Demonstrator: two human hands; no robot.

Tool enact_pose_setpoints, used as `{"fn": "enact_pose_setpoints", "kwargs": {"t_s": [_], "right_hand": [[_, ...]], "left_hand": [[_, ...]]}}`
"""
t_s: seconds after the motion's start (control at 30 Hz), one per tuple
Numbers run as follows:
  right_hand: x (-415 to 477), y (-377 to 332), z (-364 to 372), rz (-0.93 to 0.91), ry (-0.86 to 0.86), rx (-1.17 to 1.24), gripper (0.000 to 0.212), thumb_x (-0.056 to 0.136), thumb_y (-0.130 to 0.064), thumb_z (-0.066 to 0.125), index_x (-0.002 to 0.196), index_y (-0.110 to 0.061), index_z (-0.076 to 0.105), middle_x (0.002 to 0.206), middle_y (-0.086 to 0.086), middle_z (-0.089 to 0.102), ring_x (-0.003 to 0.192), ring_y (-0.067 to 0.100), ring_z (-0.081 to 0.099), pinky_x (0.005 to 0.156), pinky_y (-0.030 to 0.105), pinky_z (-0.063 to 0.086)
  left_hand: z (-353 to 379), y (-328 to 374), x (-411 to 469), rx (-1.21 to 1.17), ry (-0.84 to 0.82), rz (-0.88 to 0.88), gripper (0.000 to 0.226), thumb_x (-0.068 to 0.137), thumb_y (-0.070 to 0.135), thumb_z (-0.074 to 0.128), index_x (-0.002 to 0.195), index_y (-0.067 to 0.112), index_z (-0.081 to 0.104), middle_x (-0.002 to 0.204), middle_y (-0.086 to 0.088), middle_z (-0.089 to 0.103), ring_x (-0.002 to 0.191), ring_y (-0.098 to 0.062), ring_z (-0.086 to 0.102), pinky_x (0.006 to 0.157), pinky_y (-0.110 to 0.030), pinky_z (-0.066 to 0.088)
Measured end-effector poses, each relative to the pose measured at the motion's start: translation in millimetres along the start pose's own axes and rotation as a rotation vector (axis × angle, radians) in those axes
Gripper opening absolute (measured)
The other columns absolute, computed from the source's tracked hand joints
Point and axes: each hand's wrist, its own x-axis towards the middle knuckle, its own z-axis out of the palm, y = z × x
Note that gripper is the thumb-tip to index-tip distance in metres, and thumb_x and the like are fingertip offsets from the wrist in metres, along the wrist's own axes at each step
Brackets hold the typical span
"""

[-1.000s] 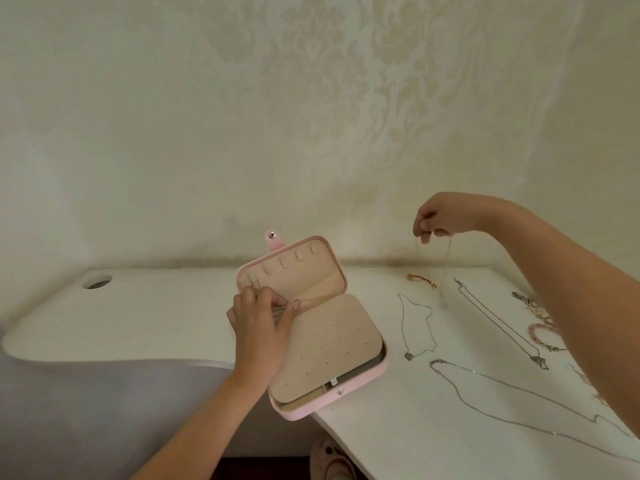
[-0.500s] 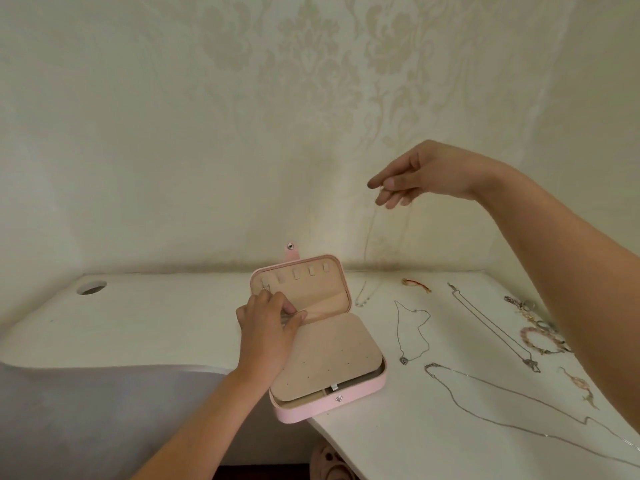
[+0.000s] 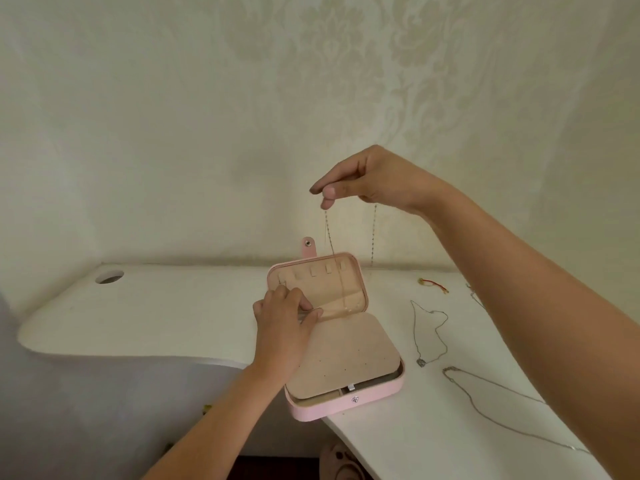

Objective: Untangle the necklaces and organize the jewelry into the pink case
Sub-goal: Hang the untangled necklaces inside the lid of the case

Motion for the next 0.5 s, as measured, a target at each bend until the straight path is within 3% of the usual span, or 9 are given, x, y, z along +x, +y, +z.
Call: {"fn": "enact_pose_setpoints", "kwargs": {"t_s": [0.17, 0.27, 0.37, 0.5], "right_hand": [[15.2, 12.5, 20.5, -0.012, 0.009, 0.137, 0.012, 0.088, -0.006, 0.066, 0.099, -0.007, 0.071, 0.087, 0.007, 0.075, 0.067, 0.012, 0.055, 0.045, 0.017, 0.026], [21.9, 9.9, 25.0, -0.034, 0.001, 0.157, 0.013, 0.089, -0.004, 0.064, 0.101, -0.003, 0.069, 0.089, 0.009, 0.074, 0.062, 0.0, 0.06, 0.046, 0.016, 0.03], [28.3, 7.2, 26.4, -0.054, -0.033, 0.156, 0.011, 0.089, -0.006, 0.065, 0.099, -0.009, 0.07, 0.09, 0.007, 0.074, 0.05, 0.004, 0.049, 0.048, 0.015, 0.034], [35.1, 12.0, 26.6, -0.046, -0.082, 0.126, 0.011, 0.089, -0.008, 0.066, 0.098, -0.01, 0.071, 0.089, 0.002, 0.075, 0.052, 0.008, 0.048, 0.053, 0.017, 0.042]], "left_hand": [[-0.2, 0.7, 0.6, -0.013, -0.006, -0.007, 0.019, 0.085, 0.03, 0.069, 0.079, 0.026, 0.052, 0.089, 0.009, 0.049, 0.092, -0.014, 0.045, 0.08, -0.024, 0.018], [-0.5, 0.1, 0.2, -0.029, -0.01, -0.009, 0.018, 0.086, 0.031, 0.069, 0.079, 0.027, 0.052, 0.09, 0.01, 0.05, 0.092, -0.013, 0.045, 0.08, -0.024, 0.018], [-0.4, 0.5, 0.8, -0.013, -0.009, -0.009, 0.018, 0.086, 0.032, 0.068, 0.08, 0.026, 0.052, 0.091, 0.01, 0.05, 0.093, -0.013, 0.044, 0.079, -0.025, 0.018], [-0.6, 1.0, 0.8, -0.006, -0.013, -0.01, 0.015, 0.087, 0.034, 0.067, 0.084, 0.022, 0.058, 0.091, 0.011, 0.049, 0.093, -0.012, 0.044, 0.082, -0.026, 0.021]]}}
